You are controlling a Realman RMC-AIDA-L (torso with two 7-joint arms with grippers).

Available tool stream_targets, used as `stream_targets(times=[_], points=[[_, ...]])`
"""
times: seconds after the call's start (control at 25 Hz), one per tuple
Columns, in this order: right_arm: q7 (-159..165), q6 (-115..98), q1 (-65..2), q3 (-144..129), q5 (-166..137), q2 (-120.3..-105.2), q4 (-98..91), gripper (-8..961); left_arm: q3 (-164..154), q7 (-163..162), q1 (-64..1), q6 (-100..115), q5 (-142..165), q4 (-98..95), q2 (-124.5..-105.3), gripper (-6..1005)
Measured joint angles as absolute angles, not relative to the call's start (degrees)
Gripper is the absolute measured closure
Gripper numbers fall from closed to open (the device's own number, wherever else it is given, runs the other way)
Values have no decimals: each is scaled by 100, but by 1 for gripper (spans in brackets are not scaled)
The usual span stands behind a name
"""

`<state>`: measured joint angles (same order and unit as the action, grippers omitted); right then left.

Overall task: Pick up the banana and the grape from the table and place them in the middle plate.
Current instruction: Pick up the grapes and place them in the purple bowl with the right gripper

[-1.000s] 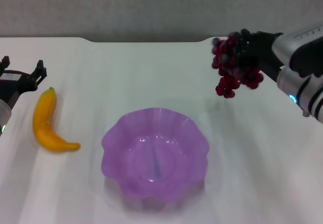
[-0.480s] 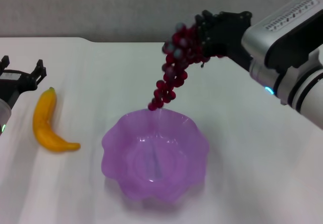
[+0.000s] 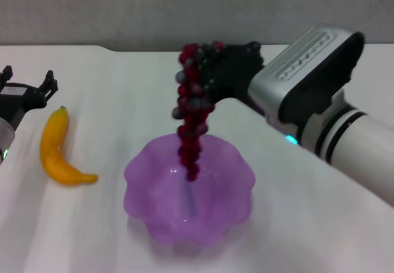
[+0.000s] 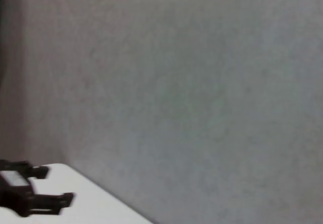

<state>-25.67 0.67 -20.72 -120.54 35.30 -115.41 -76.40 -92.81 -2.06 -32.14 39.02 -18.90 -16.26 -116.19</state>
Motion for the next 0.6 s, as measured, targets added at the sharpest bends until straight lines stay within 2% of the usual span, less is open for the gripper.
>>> stream_targets(times=[0.6], points=[[-2285,-552,-2106,-12815,3551,-11561,-7063,877,-9281,-203,-3217,3903,-1901,-1626,-11619,123]])
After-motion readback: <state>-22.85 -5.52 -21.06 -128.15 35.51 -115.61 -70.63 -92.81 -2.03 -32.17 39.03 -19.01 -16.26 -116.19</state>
